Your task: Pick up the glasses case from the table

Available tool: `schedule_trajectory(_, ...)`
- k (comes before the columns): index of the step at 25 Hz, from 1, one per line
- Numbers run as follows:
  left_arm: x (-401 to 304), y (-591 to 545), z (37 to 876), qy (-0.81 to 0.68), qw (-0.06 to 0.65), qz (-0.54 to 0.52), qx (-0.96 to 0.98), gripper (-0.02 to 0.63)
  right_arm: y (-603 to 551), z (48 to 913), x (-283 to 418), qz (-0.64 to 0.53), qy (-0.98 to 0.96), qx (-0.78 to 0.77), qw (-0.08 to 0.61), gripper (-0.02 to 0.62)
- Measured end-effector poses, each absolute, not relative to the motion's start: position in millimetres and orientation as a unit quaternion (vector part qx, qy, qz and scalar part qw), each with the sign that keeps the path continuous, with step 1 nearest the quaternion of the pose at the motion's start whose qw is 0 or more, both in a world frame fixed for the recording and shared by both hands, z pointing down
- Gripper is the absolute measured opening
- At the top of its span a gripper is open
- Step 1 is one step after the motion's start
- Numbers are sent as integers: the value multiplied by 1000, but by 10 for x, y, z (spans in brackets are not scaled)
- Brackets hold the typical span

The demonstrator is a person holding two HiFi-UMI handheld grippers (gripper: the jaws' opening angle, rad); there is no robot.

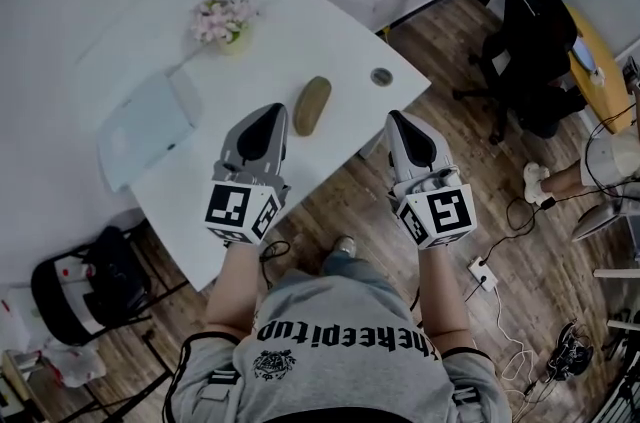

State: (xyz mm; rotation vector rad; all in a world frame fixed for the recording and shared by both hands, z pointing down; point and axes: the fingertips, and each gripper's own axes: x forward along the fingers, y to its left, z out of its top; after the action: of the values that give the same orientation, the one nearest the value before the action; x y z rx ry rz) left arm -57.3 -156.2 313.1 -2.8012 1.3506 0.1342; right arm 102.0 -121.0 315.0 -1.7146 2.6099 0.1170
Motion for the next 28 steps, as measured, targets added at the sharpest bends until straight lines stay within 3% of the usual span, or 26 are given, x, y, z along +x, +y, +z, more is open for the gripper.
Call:
schedule_trajectory(21, -209, -1855, 3272, 470, -2, 18, -882, 18, -1627, 3255, 1244, 21, 867, -498, 21, 2)
schedule_trajectory(28, -195, -2151, 3513, 468, -28, -17, -883, 50, -1854, 3304, 1224, 16, 866, -499, 16, 2)
